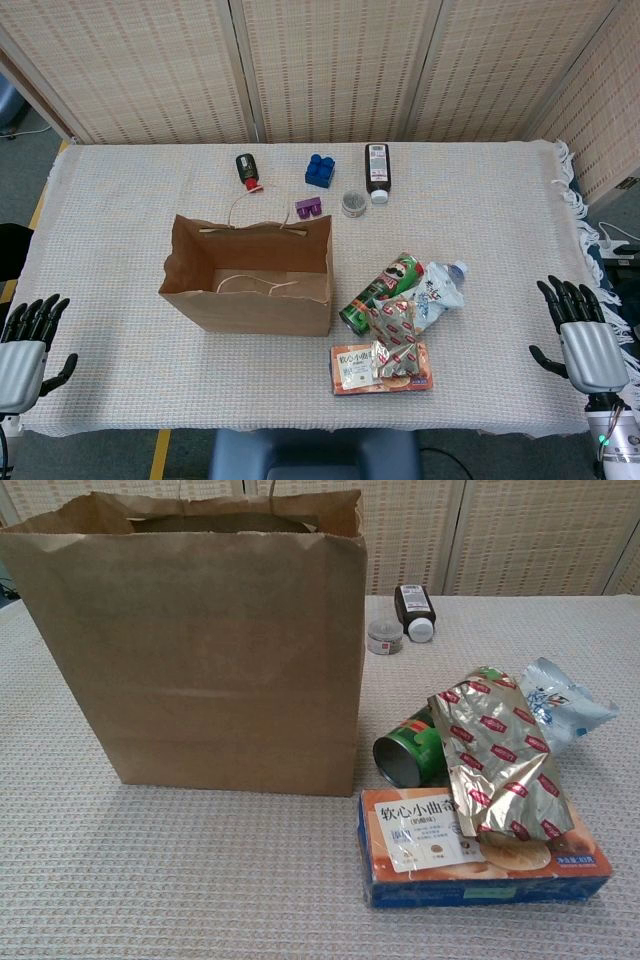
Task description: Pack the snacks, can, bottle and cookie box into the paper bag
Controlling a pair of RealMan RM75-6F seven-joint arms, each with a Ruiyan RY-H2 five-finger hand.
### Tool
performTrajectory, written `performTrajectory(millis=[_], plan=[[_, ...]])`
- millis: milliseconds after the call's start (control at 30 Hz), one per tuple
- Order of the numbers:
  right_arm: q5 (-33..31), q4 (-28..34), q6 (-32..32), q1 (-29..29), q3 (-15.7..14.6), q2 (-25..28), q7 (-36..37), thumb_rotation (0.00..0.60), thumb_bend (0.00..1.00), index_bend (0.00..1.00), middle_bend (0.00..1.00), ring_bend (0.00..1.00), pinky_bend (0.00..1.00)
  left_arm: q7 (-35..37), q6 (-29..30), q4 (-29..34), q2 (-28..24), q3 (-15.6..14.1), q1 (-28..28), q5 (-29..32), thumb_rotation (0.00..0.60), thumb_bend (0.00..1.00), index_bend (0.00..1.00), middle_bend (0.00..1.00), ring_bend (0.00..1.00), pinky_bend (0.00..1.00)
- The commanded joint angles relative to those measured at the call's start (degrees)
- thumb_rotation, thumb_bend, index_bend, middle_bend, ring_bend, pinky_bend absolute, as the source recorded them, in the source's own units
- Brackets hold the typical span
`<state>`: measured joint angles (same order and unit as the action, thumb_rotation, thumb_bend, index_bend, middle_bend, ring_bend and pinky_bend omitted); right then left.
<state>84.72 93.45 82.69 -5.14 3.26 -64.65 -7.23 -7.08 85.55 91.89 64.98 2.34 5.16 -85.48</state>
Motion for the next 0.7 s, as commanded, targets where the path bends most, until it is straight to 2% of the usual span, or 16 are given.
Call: performTrajectory(millis=[33, 300, 500, 700], plan=[[0.07, -0.05, -0.02, -0.03, -0.04, -0.04, -0.18, 0.6, 0.12, 0.0, 0.0, 0.0, 0.02, 0.04, 0.0, 0.01, 0.0, 0.0, -0.01, 0.0, 0.6, 0.36, 0.01, 0.0, 0.0, 0.0], [1.12, 0.03, -0.04, -0.16, -0.42, 0.29, 0.55, 0.6, 0.12, 0.0, 0.0, 0.0, 0.02, 0.18, 0.08, -0.09, 0.01, -0.02, -0.07, -0.04, 0.6, 0.36, 0.01, 0.0, 0.0, 0.0], [5.28, -0.97, -2.44, -1.97, -2.13, 2.21, 0.8, 0.6, 0.12, 0.0, 0.0, 0.0, 0.02, -0.06, -0.05, 0.1, 0.08, 0.14, -0.04, 0.34, 0.6, 0.36, 0.01, 0.0, 0.0, 0.0], [11.69, 0.7, -6.44, -6.24, -3.13, 6.19, -5.61, 0.6, 0.12, 0.0, 0.0, 0.0, 0.02, -0.27, -0.05, 0.3, 0.12, 0.23, -0.03, 0.5, 0.6, 0.36, 0.01, 0.0, 0.0, 0.0]])
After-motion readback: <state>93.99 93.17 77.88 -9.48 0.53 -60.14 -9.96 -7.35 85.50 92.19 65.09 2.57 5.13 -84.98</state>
